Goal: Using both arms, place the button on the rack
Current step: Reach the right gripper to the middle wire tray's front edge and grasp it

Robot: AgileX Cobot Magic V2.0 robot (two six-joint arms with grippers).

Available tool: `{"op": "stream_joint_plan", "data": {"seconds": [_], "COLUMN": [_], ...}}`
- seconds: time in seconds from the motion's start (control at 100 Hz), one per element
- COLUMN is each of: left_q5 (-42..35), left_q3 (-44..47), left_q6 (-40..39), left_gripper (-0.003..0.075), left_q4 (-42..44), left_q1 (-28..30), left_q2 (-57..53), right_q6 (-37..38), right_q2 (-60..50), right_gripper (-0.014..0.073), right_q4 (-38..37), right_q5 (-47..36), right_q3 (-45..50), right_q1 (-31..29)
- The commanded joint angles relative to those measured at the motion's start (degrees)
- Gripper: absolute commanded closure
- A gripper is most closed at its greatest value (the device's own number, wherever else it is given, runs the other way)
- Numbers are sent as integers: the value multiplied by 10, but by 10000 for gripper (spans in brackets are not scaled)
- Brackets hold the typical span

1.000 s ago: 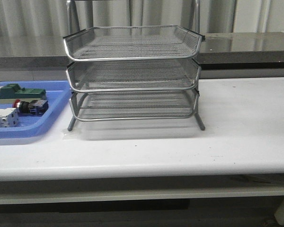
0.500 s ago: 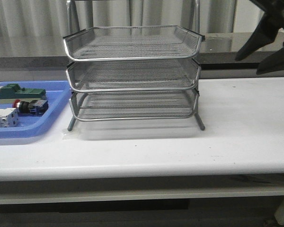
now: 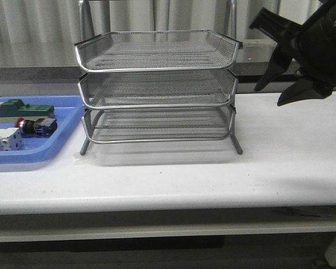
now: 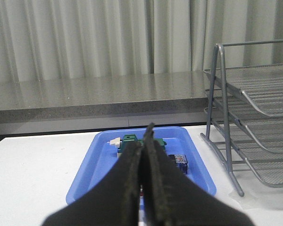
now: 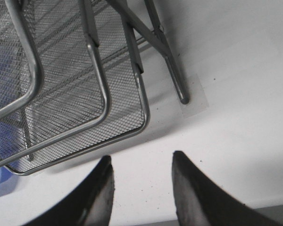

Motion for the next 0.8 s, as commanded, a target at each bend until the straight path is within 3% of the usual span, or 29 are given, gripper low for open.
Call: {"op": "stream_joint_plan", "data": {"seconds": [0.0,0.29,0.59,0.79], "left_q5": [-47,-47,-47,-47], "left_q3": [19,19,19,19], "left_q6": [-5,-5,-5,-5], "left_gripper": [741,741,741,741], "left_q4": [0,0,0,0], "left_q1": [2,2,2,2], "left_q2": [-18,-18,-18,-18], "right_q6": [-2,-23,-303,-447], "right_q2": [-16,-13,16,52], "right_gripper": [275,275,275,275], "right_q4": [9,64,362,506], "right_q5": [-26,-31,-21,13], "right_q3": [-21,-21,-21,-22], "right_q1": [2,-1,-2,-4]}}
